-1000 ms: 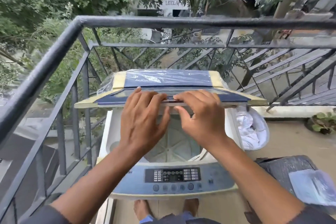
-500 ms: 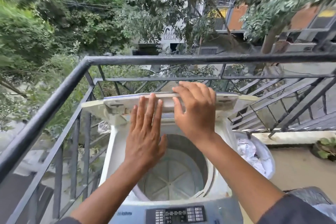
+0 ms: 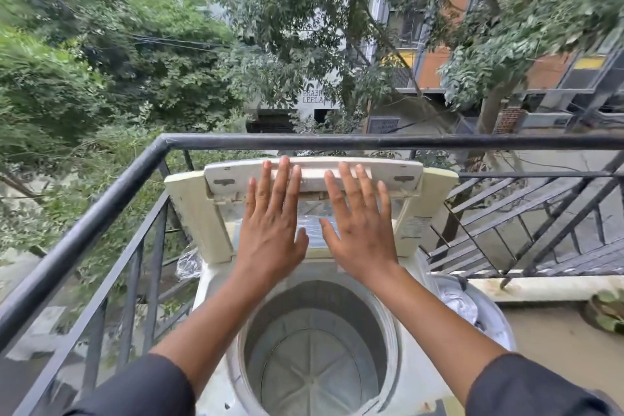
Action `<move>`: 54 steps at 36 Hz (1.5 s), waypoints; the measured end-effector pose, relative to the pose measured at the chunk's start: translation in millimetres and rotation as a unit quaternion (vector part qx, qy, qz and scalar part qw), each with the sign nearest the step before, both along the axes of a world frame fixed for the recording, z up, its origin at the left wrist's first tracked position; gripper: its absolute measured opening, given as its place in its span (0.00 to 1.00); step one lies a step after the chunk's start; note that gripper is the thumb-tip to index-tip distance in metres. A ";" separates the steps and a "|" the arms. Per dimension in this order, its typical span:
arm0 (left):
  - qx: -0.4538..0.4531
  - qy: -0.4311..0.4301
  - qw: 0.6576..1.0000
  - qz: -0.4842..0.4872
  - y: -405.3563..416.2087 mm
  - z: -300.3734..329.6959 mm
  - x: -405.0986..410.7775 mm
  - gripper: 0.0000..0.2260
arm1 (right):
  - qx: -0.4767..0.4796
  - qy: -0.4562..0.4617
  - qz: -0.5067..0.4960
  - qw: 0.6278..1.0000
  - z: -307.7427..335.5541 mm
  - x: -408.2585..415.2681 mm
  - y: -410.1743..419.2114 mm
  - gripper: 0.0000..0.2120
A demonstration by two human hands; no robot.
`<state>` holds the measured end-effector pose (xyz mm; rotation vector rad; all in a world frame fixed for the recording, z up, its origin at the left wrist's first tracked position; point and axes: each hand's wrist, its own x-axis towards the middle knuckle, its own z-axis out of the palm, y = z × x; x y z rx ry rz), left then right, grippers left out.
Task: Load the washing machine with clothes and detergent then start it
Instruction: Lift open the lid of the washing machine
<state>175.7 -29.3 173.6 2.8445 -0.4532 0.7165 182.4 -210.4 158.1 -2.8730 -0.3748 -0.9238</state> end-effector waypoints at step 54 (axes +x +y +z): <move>-0.060 0.021 0.995 -0.079 0.8 -25.4 2.8 0.41 | 0.034 0.056 -0.056 0.996 -2.9 -14.7 -1.3 0.37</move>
